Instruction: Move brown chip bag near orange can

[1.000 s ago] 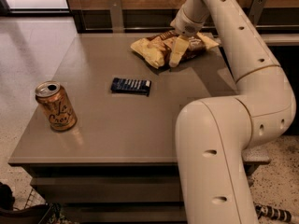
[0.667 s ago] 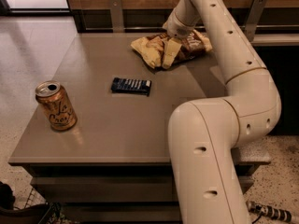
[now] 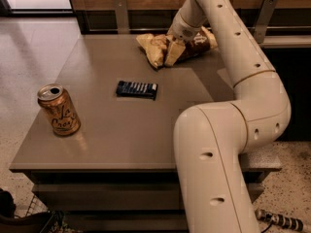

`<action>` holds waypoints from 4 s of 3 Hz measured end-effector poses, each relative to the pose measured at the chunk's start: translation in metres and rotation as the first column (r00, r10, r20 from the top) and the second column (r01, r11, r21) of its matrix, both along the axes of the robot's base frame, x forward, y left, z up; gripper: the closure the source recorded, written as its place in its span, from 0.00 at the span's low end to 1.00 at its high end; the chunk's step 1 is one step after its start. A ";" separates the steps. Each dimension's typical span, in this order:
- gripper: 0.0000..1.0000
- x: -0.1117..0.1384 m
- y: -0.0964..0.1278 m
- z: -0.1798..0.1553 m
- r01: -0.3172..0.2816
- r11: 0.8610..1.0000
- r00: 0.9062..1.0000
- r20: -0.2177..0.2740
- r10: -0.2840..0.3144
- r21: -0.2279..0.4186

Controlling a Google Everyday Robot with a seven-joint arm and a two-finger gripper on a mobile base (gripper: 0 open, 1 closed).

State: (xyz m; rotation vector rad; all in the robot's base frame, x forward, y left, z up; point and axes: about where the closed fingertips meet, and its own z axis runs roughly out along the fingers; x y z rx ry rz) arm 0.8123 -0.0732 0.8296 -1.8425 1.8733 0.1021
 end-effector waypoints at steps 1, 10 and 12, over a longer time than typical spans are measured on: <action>0.87 0.000 0.000 0.001 0.000 1.000 1.000 0.000 0.000 0.000; 1.00 -0.294 -0.008 0.237 0.241 0.970 0.903 0.356 -0.240 0.043; 1.00 -0.322 0.039 0.117 0.041 0.999 0.995 0.094 -0.041 0.005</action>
Offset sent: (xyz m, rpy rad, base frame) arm 0.0000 0.0000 0.0008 0.0000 0.0000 0.0000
